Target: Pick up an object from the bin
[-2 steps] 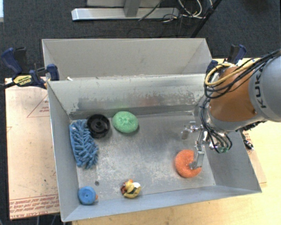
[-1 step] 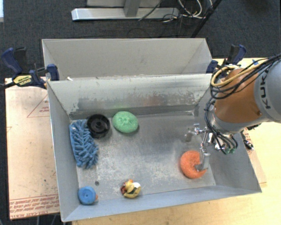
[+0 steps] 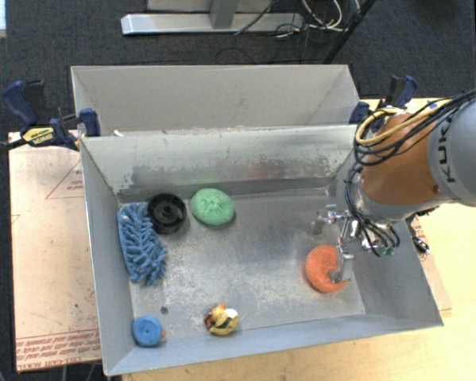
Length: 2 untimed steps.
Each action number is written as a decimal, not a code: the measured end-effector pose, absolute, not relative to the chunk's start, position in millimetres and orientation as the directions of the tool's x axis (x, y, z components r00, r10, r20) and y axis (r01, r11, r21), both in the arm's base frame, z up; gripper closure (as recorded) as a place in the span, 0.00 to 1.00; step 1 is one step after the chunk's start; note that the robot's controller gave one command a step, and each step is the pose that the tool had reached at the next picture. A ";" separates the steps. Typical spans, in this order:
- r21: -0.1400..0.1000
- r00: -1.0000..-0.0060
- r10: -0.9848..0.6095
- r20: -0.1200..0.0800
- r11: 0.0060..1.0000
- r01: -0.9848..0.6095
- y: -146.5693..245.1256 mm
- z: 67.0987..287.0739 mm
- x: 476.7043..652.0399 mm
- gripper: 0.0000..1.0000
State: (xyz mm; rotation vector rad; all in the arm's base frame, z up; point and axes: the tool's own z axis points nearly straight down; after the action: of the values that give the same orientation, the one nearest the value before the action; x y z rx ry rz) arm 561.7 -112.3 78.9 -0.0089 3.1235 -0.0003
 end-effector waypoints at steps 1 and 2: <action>0.001 -0.998 0.056 -0.001 0.998 0.056 -108.9 73.2 503.9 1.00; 0.001 -0.998 0.056 -0.001 0.998 0.056 -108.8 73.2 504.0 1.00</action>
Offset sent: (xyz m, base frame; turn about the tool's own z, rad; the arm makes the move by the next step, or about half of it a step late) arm 0.0000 0.0000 0.0000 0.0000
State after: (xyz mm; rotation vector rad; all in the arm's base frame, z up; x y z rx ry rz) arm 504.0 -108.8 73.2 0.0874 3.1394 0.0013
